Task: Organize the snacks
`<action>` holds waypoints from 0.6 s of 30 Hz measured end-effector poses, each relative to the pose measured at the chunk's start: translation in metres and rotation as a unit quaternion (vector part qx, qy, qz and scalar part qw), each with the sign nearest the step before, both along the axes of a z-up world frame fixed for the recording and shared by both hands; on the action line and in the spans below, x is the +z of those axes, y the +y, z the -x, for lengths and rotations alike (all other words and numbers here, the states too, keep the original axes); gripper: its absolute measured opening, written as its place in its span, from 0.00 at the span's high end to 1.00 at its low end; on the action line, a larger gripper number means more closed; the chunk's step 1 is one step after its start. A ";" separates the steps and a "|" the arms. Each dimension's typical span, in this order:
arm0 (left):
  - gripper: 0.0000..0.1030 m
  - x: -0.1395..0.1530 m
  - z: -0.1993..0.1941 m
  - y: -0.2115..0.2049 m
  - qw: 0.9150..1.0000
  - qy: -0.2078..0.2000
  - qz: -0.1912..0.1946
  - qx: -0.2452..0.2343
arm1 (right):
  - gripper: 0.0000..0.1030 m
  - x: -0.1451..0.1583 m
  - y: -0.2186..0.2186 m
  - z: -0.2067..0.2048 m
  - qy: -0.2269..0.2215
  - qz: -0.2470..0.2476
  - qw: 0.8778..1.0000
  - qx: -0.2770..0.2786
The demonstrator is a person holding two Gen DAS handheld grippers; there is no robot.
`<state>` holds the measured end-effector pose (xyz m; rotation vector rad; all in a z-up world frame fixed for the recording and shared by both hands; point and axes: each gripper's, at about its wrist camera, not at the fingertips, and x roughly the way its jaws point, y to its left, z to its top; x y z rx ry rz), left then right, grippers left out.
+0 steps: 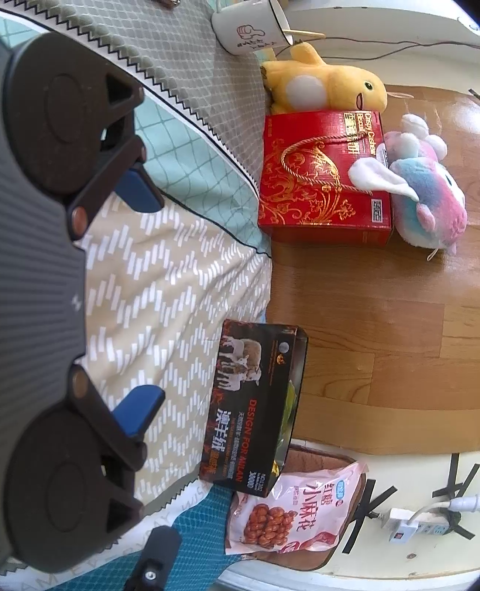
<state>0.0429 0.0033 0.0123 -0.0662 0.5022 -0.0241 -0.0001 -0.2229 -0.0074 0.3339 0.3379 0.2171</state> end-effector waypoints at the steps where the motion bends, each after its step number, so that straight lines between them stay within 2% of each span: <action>1: 0.00 0.000 0.000 0.001 1.000 -0.001 0.000 0.004 | 0.17 0.000 0.000 0.000 0.000 0.000 1.000 0.000; 7: 0.00 0.002 0.003 0.003 0.998 -0.018 -0.030 0.061 | 0.16 0.000 0.000 0.000 0.000 0.000 1.000 0.000; 18: 0.00 0.004 0.004 0.006 0.994 -0.023 -0.047 0.099 | 0.16 0.000 0.000 0.000 0.000 0.000 1.000 0.000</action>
